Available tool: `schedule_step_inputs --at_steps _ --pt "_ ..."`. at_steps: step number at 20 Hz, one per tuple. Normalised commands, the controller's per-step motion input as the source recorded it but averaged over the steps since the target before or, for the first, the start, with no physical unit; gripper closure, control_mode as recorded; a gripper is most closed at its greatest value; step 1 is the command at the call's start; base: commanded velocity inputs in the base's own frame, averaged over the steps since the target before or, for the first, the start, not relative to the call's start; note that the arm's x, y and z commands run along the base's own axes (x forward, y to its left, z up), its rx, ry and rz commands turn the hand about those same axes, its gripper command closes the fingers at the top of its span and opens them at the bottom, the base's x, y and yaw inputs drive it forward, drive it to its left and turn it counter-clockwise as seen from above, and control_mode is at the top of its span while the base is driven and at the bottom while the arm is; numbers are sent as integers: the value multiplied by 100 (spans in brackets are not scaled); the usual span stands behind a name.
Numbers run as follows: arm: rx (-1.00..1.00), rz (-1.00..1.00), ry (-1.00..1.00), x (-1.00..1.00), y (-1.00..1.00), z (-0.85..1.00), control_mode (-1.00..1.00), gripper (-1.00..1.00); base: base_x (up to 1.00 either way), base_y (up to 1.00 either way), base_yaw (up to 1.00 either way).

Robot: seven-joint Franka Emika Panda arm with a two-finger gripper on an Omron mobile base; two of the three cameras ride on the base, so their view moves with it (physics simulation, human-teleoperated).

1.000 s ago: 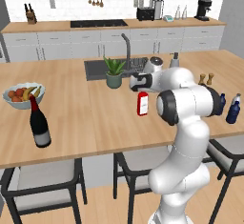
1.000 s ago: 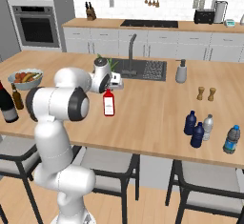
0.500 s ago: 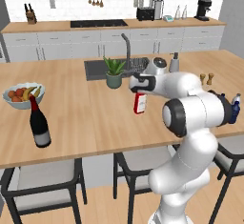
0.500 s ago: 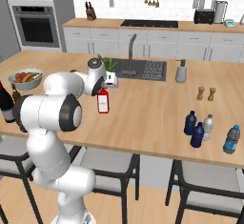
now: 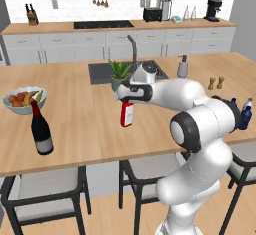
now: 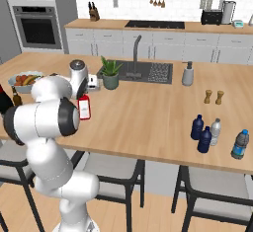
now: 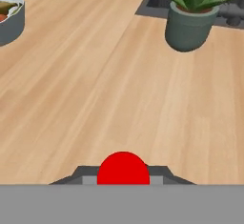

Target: Move the plastic bottles in the middle to the plastics group, and the glass bottles in the middle to the glass group.

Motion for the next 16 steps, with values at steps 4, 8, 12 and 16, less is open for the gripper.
schedule_step_inputs --at_steps 4,8,12,16 --pt "0 21 23 -19 100 47 -100 100 0 0 0" --pt "0 24 16 -38 100 13 -100 100 0 0 0" --pt "0 26 -4 -52 87 -18 -100 100 0 0 0" --pt "0 25 -16 -28 68 -24 -100 100 0 0 0"
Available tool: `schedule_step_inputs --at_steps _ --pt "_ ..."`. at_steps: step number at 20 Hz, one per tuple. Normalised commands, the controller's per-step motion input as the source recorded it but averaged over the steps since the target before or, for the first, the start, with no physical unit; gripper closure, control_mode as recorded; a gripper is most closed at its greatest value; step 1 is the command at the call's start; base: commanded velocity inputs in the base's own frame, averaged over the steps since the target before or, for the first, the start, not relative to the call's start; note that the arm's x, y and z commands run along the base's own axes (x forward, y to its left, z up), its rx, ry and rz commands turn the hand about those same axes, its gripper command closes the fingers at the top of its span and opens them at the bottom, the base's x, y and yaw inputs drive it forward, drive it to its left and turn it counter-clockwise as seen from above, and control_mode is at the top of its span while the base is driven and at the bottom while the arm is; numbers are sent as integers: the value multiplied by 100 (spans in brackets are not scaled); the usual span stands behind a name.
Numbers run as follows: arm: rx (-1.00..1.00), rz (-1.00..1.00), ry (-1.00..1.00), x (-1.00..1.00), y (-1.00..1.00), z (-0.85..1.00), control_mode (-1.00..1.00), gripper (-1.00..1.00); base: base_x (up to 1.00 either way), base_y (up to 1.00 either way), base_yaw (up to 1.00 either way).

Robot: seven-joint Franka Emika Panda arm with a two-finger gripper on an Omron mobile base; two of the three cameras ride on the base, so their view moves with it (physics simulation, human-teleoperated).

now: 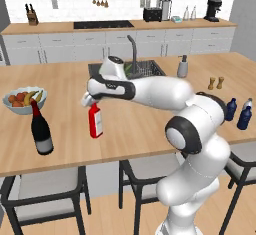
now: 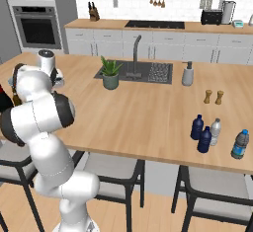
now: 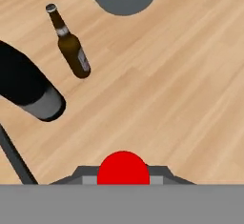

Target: Move the plastic bottles in the middle to the plastics group, and the glass bottles in the middle to the glass group.

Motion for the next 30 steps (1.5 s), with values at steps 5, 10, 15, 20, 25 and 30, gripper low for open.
schedule_step_inputs --at_steps 5,10,15,20,25,30 --pt "0 22 -17 -4 80 -13 -100 100 0 0 0" --pt "0 18 -9 0 74 0 -100 100 0 0 0" --pt "0 18 0 3 51 -1 -100 100 0 0 0" --pt "0 14 0 1 27 -2 -100 100 0 0 0" --pt "0 10 0 1 8 -21 -100 100 0 0 0" --pt "0 8 0 0 1 -56 -100 100 0 0 0"
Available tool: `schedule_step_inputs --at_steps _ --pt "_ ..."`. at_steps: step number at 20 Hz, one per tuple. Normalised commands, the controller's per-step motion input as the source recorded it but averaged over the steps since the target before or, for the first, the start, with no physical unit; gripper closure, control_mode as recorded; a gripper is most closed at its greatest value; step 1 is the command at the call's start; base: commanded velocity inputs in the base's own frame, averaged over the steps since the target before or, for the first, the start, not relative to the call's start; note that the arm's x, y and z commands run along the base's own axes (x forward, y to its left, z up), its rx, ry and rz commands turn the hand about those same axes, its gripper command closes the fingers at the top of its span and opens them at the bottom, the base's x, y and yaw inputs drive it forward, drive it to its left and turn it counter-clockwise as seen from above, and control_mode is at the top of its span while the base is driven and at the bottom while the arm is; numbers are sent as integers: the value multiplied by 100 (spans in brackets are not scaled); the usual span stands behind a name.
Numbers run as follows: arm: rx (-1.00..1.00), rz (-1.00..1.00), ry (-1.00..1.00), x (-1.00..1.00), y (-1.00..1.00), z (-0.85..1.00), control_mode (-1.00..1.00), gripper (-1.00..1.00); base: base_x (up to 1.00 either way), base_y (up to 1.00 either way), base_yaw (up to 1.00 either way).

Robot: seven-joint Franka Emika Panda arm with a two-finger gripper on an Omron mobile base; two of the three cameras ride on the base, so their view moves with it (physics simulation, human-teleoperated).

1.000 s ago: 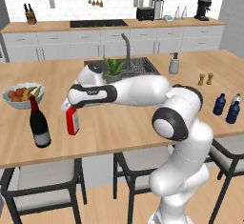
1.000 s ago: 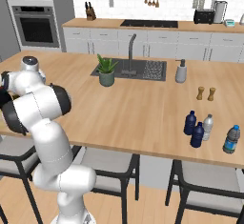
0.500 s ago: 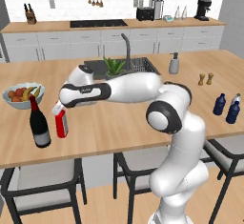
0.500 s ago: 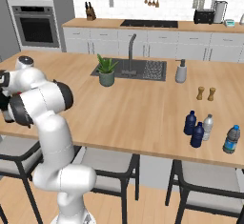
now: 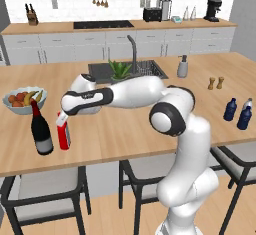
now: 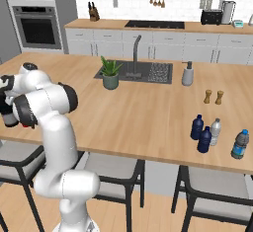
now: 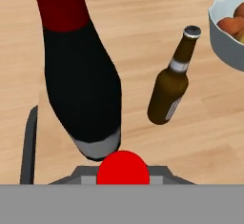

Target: Move the plastic bottles in the middle to the plastics group, and the glass bottles in the middle to the glass group.

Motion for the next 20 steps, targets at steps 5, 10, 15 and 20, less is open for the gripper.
schedule_step_inputs --at_steps 5,10,15,20 --pt "0 6 -5 0 0 -36 -100 100 0 0 0" --pt "0 1 -2 0 0 -1 -100 -100 0 0 0" --pt "-1 0 -1 0 2 2 -100 -100 0 0 0" --pt "-1 1 -4 0 0 19 -100 -100 0 0 0"
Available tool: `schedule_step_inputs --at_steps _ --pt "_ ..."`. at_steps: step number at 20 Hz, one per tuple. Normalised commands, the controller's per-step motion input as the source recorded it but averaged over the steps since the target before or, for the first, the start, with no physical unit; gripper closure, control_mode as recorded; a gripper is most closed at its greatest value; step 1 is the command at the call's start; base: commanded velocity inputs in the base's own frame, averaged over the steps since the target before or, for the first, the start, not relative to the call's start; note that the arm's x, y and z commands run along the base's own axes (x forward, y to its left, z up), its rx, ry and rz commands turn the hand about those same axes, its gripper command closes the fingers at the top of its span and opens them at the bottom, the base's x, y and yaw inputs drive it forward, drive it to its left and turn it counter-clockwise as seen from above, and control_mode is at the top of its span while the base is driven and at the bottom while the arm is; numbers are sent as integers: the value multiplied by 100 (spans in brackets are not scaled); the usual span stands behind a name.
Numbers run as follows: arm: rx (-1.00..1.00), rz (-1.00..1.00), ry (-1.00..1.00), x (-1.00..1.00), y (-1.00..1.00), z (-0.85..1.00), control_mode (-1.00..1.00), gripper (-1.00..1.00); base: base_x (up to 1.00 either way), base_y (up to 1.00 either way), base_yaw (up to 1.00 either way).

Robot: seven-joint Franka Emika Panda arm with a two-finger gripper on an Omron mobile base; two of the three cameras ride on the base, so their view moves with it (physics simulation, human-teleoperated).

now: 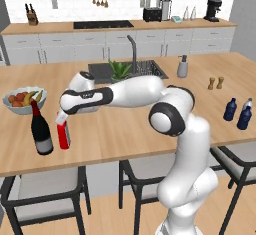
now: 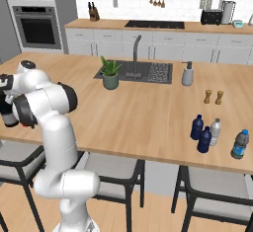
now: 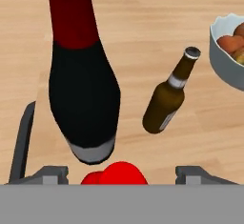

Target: Move the plastic bottles in the middle to the plastics group, and the glass bottles in the middle to the glass group.

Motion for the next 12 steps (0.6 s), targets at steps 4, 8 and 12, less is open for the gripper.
schedule_step_inputs --at_steps 4,8,12 --pt "0 0 -1 -2 -3 41 -100 -100 0 0 0" --pt "0 0 0 -3 -13 49 -100 -100 0 0 0" --pt "2 -13 -1 -59 -86 16 -100 -100 0 0 0"
